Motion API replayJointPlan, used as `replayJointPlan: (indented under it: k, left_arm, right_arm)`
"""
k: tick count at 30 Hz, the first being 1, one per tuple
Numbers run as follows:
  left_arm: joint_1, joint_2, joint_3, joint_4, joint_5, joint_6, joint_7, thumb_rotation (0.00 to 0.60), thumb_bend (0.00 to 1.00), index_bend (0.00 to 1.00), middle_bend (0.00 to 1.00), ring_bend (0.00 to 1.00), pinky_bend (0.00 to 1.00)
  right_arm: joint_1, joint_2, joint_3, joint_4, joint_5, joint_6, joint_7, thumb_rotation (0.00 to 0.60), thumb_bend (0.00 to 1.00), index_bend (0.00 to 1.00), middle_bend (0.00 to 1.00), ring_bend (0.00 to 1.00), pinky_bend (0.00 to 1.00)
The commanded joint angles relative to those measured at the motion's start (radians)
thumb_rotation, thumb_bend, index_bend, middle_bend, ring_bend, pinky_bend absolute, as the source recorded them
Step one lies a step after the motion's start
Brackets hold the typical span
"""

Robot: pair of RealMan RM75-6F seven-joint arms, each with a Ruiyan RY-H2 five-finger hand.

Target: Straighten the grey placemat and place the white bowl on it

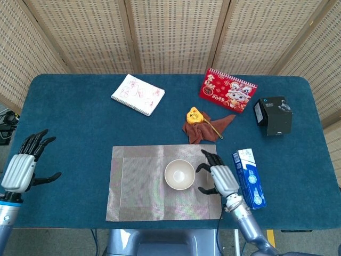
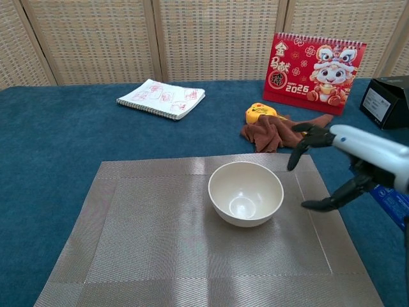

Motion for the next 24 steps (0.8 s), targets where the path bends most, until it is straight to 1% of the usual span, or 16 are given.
replayJointPlan:
  k: [1,3,7,9,14,17,20,24]
  left_arm:
    - [-0.001,-0.003,-0.002,0.004,-0.006,-0.004,0.008,0.600,0.10,0.14,0.00,0.00,0.00]
    - [-0.001,-0.005,-0.003,0.006,-0.009,-0.005,0.017,0.600,0.10,0.13,0.00,0.00,0.00]
    - [0.000,-0.014,-0.003,0.009,-0.018,-0.008,0.052,0.600,0.10,0.10,0.00,0.00,0.00]
    - [0.000,-0.018,-0.003,0.009,-0.022,-0.009,0.067,0.600,0.10,0.10,0.00,0.00,0.00]
    - [0.003,-0.028,-0.001,0.013,-0.032,-0.009,0.103,0.600,0.10,0.09,0.00,0.00,0.00]
    - [0.016,-0.037,0.008,0.024,-0.046,-0.009,0.129,0.600,0.10,0.09,0.00,0.00,0.00]
    - [0.034,-0.044,0.014,0.045,-0.068,-0.001,0.147,0.600,0.10,0.08,0.00,0.00,0.00]
    - [0.043,-0.045,0.006,0.047,-0.075,0.016,0.155,0.600,0.10,0.08,0.00,0.00,0.00]
  right_arm:
    - [-0.033,0.082,0.011,-0.006,-0.043,0.045,0.061,0.600,0.34,0.39,0.00,0.00,0.00]
    - [-0.045,0.122,0.005,-0.005,-0.071,0.059,0.087,0.600,0.32,0.35,0.00,0.00,0.00]
    - [-0.075,0.208,-0.027,0.032,-0.148,0.090,0.146,0.600,0.24,0.24,0.00,0.00,0.00]
    - [-0.087,0.226,-0.038,0.050,-0.165,0.104,0.159,0.600,0.22,0.21,0.00,0.00,0.00]
    - [-0.121,0.249,-0.056,0.109,-0.194,0.148,0.170,0.600,0.20,0.17,0.00,0.00,0.00]
    - [-0.163,0.259,-0.066,0.175,-0.204,0.209,0.178,0.600,0.20,0.17,0.00,0.00,0.00]
    - [-0.206,0.269,-0.069,0.233,-0.200,0.255,0.232,0.600,0.20,0.17,0.00,0.00,0.00]
    - [-0.217,0.274,-0.070,0.262,-0.212,0.254,0.299,0.600,0.20,0.17,0.00,0.00,0.00]
